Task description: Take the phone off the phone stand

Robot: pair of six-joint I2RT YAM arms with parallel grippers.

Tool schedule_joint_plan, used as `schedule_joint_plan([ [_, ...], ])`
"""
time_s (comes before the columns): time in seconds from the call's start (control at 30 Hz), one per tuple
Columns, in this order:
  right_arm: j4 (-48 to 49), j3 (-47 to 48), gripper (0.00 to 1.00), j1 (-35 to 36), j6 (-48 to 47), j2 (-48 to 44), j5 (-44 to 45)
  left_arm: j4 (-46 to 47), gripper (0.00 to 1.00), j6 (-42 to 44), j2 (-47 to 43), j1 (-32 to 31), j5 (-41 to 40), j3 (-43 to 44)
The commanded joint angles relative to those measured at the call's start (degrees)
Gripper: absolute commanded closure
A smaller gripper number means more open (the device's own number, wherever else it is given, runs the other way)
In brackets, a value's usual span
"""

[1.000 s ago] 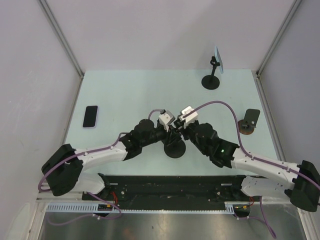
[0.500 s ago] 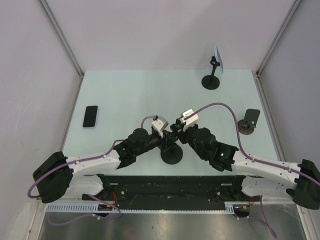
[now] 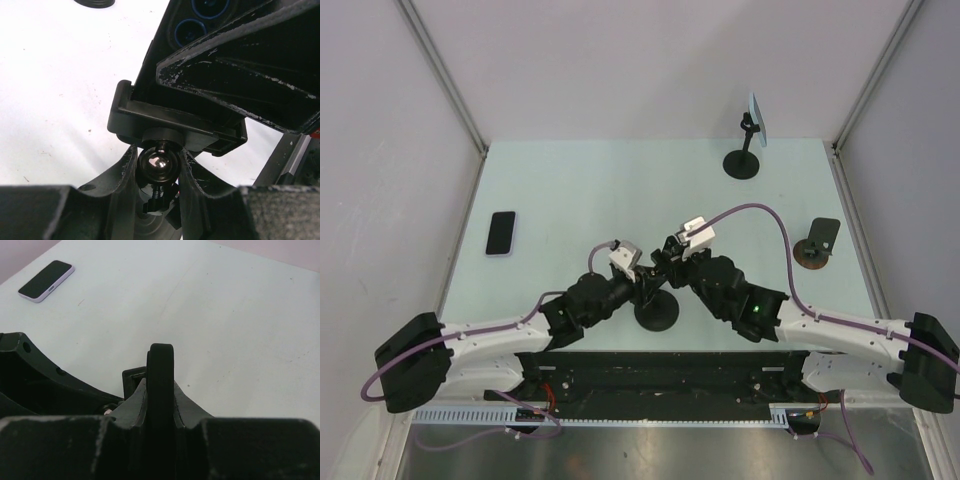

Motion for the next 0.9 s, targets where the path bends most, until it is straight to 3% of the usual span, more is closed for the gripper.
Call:
schedule_joint_plan([
  [0.0, -3.1, 2.0, 1.0, -4.0, -7.1, -1.7, 25.9, -8.4, 1.0, -5.1, -3.8, 0.6, -11.3, -5.0],
  [0.4, 0.4, 2.3, 1.0, -4.2, -5.7, 0.6, 25.7, -8.5, 1.0, -3.3, -4.2, -1.4, -9.8, -4.7],
  [0.67, -0.9, 5.0, 1.0, -5.0, -4.0, 3.4, 27.2, -8.5, 1.0, -5.8, -6.7, -3.0, -17.8, -7.1],
  [0.87, -2.7, 5.0, 1.0, -6.4, -0.4, 1.3, 24.5, -8.5, 1.0, -5.1, -7.2, -2.9, -17.4, -7.4],
])
